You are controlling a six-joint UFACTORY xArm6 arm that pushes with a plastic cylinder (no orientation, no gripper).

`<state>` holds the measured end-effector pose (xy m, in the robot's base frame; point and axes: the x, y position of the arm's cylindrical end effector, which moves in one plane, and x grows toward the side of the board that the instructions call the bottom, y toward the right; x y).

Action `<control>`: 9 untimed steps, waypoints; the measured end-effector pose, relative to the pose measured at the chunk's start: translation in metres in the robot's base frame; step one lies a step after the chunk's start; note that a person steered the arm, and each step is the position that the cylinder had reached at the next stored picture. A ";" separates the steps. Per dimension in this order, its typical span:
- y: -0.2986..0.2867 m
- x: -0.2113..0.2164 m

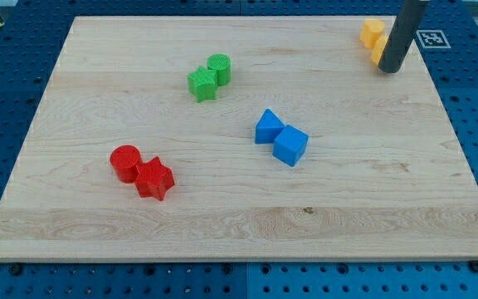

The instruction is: Place your hand vertically to the triangle

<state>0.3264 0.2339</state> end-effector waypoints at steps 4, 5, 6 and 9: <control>-0.017 0.000; -0.024 0.005; -0.030 0.021; -0.097 0.035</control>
<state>0.3610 0.1365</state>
